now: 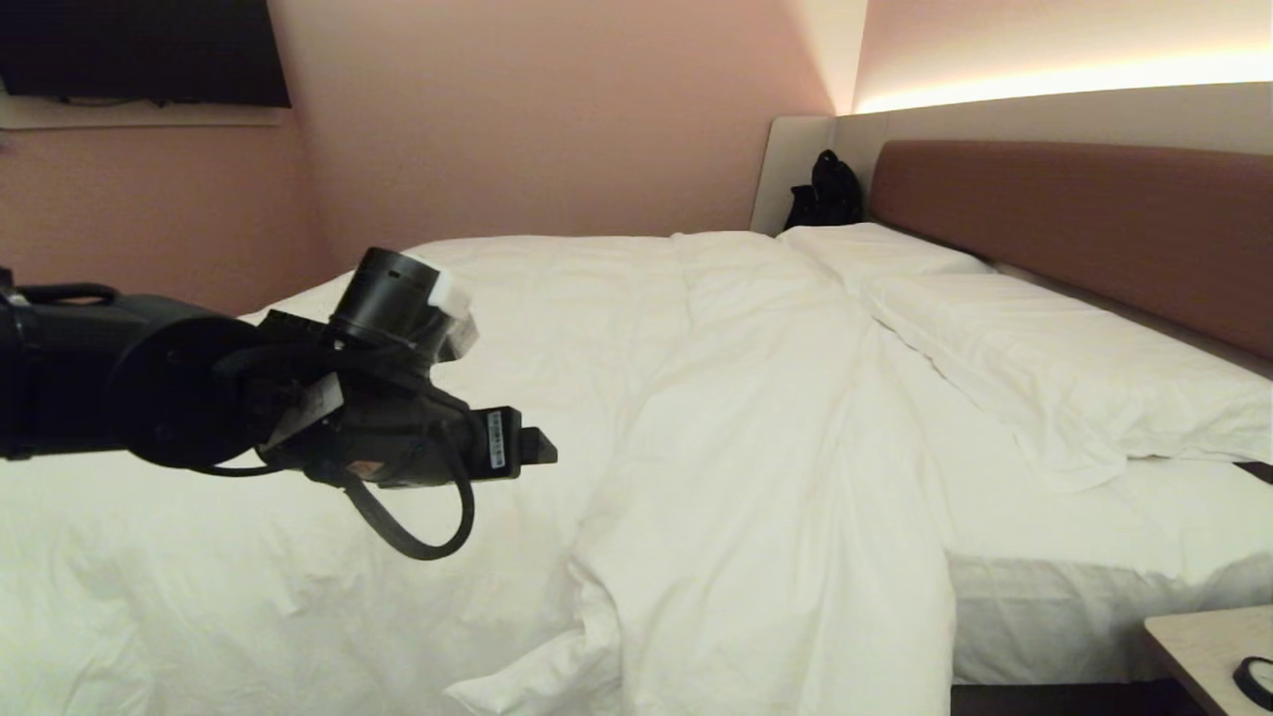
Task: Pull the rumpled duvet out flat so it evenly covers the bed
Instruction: Flatten the corners of the folded blanket
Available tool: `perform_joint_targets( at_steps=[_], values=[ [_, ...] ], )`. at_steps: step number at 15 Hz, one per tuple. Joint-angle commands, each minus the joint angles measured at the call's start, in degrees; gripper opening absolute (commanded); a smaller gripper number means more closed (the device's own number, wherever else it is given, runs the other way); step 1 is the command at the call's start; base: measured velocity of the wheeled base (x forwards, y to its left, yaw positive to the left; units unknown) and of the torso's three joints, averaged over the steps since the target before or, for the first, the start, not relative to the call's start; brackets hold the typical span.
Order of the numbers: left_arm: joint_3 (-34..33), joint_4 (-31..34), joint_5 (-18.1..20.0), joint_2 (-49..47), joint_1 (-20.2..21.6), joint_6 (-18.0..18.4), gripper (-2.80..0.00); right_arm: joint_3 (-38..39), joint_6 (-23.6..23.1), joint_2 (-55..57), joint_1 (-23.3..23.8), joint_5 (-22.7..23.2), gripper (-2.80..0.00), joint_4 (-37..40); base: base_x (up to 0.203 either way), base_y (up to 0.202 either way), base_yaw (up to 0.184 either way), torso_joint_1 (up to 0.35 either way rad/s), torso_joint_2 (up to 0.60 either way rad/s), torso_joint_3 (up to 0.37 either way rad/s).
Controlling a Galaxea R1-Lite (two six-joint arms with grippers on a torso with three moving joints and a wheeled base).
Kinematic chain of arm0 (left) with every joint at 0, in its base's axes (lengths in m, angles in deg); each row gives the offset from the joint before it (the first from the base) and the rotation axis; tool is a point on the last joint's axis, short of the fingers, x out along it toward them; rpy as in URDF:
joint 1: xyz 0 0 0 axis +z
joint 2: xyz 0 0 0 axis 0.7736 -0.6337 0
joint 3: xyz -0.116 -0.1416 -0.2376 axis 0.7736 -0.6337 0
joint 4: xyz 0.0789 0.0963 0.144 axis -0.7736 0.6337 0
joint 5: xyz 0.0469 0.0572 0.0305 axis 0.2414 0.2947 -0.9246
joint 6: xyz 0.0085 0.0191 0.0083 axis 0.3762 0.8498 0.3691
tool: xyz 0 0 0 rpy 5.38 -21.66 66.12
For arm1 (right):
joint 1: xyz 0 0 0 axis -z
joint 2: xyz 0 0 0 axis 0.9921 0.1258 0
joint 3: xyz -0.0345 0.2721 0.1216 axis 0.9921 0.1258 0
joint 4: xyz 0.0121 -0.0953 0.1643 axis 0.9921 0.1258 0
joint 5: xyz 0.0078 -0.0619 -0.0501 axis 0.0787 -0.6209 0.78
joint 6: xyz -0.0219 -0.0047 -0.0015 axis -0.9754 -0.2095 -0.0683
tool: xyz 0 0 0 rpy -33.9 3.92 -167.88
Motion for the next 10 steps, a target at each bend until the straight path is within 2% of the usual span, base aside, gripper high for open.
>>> perform_joint_targets(
  at_steps=[1, 3, 8, 10],
  values=[
    [-0.11, 0.03, 4.47, 0.34, 3.92, 1.87, -2.80, 0.00, -0.02, -0.01, -0.02, 0.02, -2.80, 0.00, 0.000, 0.000, 0.000, 0.000, 0.00, 0.000],
    [-0.59, -1.06, 7.27, 0.45, 6.91, 4.75, -2.80, 0.00, -0.02, -0.01, -0.02, 0.02, -2.80, 0.00, 0.000, 0.000, 0.000, 0.000, 0.00, 0.000],
    [-3.27, -4.20, 18.53, 1.71, 14.15, 11.26, -2.80, 0.00, -0.02, -0.01, -0.02, 0.02, -2.80, 0.00, 0.000, 0.000, 0.000, 0.000, 0.00, 0.000],
    [-6.39, -8.12, 26.20, 3.51, 18.12, 15.23, -2.80, 0.00, -0.02, -0.01, -0.02, 0.02, -2.80, 0.00, 0.000, 0.000, 0.000, 0.000, 0.00, 0.000]
  ],
)
